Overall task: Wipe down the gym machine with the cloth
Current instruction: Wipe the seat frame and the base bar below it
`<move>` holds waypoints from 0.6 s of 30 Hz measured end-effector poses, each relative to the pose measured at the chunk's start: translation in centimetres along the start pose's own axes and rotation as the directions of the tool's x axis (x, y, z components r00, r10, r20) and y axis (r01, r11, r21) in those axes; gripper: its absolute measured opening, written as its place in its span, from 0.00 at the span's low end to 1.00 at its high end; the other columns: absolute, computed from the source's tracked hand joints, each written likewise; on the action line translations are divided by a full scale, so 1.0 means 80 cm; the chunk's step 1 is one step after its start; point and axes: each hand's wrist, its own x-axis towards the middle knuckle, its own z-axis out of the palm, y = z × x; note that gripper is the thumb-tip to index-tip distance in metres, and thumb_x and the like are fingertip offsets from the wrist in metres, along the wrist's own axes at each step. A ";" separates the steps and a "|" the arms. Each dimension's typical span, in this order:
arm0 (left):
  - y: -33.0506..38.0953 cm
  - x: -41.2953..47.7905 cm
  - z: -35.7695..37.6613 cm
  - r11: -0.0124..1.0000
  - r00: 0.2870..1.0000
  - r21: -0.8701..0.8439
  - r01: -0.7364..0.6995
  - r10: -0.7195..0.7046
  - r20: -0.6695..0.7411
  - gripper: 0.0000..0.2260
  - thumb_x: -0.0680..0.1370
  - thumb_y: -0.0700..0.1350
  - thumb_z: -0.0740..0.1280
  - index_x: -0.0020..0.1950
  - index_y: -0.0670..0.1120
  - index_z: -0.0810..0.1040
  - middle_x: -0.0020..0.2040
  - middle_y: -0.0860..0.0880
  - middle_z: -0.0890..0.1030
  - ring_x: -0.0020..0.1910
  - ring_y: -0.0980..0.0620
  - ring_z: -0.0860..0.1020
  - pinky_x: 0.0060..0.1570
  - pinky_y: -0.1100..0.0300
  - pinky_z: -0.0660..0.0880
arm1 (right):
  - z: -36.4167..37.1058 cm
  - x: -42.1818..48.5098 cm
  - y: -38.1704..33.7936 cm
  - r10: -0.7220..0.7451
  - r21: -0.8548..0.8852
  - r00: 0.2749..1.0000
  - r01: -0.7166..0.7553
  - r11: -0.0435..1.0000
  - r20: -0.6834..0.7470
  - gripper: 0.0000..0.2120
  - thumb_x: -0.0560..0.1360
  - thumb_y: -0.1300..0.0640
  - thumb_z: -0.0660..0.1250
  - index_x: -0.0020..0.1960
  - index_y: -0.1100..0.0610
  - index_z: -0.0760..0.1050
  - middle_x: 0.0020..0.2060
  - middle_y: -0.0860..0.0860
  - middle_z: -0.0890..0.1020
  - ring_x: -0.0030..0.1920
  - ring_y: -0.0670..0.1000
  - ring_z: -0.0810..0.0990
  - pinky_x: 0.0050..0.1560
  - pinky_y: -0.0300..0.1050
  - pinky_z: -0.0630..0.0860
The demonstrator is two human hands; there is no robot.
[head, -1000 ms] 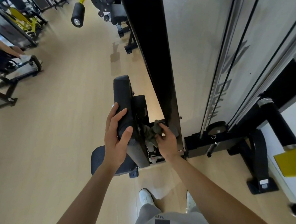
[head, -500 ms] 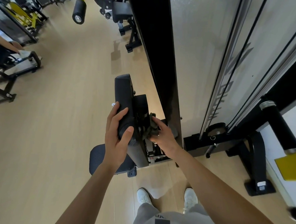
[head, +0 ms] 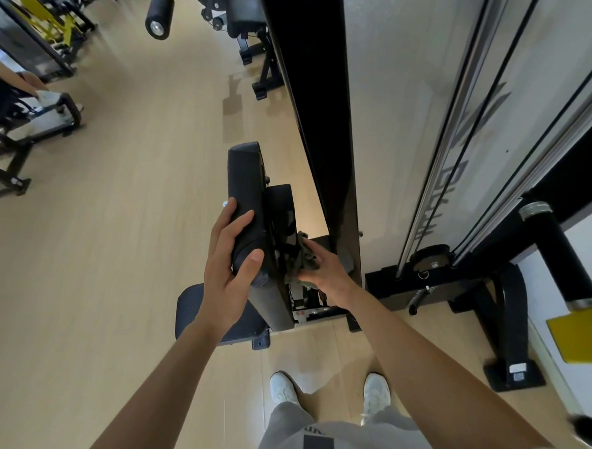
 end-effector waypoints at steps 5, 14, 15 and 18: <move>0.000 0.001 0.002 1.000 1.000 0.000 -0.009 0.009 -0.003 0.23 0.80 0.50 0.62 0.74 0.43 0.70 0.80 0.46 0.61 0.80 0.47 0.60 0.77 0.50 0.62 | 0.002 -0.004 -0.008 -0.057 0.032 0.996 0.059 0.998 -0.063 0.37 0.66 0.61 0.81 0.72 0.47 0.73 0.59 0.46 0.82 0.62 0.44 0.80 0.68 0.47 0.75; -0.001 0.001 0.003 1.000 1.000 0.002 -0.011 0.011 -0.016 0.24 0.80 0.49 0.61 0.73 0.40 0.70 0.80 0.45 0.61 0.80 0.47 0.60 0.77 0.47 0.62 | 0.021 0.000 -0.015 -0.202 0.044 0.962 0.213 0.976 -0.183 0.30 0.74 0.66 0.74 0.74 0.57 0.70 0.64 0.51 0.80 0.67 0.46 0.77 0.71 0.43 0.71; -0.001 0.001 0.003 1.000 1.000 0.007 -0.010 0.010 -0.017 0.24 0.80 0.49 0.61 0.73 0.40 0.70 0.80 0.45 0.62 0.80 0.48 0.61 0.77 0.49 0.62 | 0.022 0.002 -0.010 -0.186 0.031 0.966 0.195 0.980 -0.181 0.30 0.74 0.67 0.73 0.74 0.57 0.70 0.63 0.51 0.80 0.66 0.45 0.77 0.71 0.43 0.71; -0.001 0.001 0.003 1.000 1.000 0.016 -0.011 0.011 -0.010 0.24 0.80 0.49 0.61 0.73 0.40 0.70 0.80 0.45 0.62 0.79 0.49 0.61 0.76 0.53 0.62 | 0.027 0.005 0.008 -0.096 0.059 0.970 0.111 0.992 -0.223 0.28 0.75 0.68 0.72 0.74 0.56 0.71 0.58 0.46 0.82 0.62 0.43 0.79 0.70 0.47 0.73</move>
